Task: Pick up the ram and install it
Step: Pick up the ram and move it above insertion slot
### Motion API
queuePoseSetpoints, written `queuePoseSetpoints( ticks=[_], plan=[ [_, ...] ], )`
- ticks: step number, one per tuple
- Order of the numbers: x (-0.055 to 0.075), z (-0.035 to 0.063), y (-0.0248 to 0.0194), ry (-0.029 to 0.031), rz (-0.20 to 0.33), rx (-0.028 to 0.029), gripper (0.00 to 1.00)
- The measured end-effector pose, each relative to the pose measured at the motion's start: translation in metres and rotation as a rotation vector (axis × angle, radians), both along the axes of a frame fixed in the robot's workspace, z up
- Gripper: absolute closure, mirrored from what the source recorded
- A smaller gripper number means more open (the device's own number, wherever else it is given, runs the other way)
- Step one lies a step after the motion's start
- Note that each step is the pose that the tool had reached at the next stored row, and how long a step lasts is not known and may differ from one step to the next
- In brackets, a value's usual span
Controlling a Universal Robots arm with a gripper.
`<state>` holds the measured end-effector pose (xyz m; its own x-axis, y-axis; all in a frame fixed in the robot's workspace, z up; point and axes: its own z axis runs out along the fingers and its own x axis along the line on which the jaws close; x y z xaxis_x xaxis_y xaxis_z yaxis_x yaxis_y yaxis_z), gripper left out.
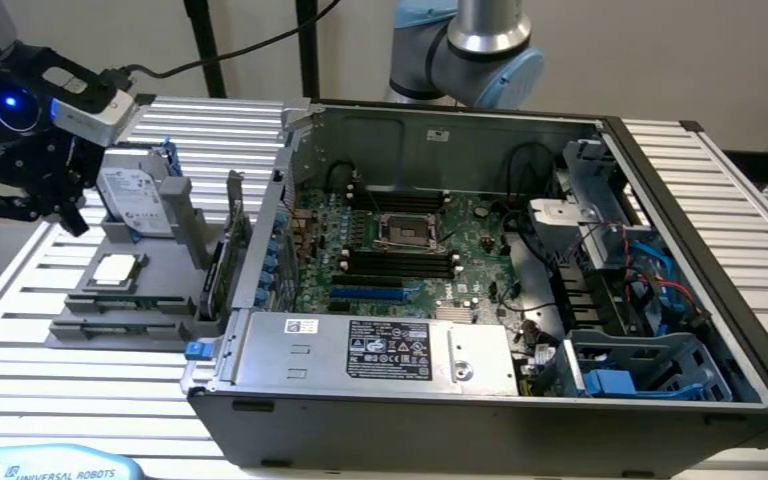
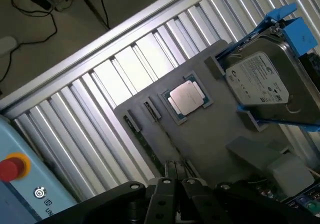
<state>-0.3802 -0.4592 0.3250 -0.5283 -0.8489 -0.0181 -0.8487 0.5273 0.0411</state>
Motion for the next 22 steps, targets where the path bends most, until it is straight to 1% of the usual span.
queuePoseSetpoints(
  ticks=[22],
  plan=[
    [0.000, -0.0133, 0.0000, -0.0162, 0.400, 0.0001, 0.89]
  ],
)
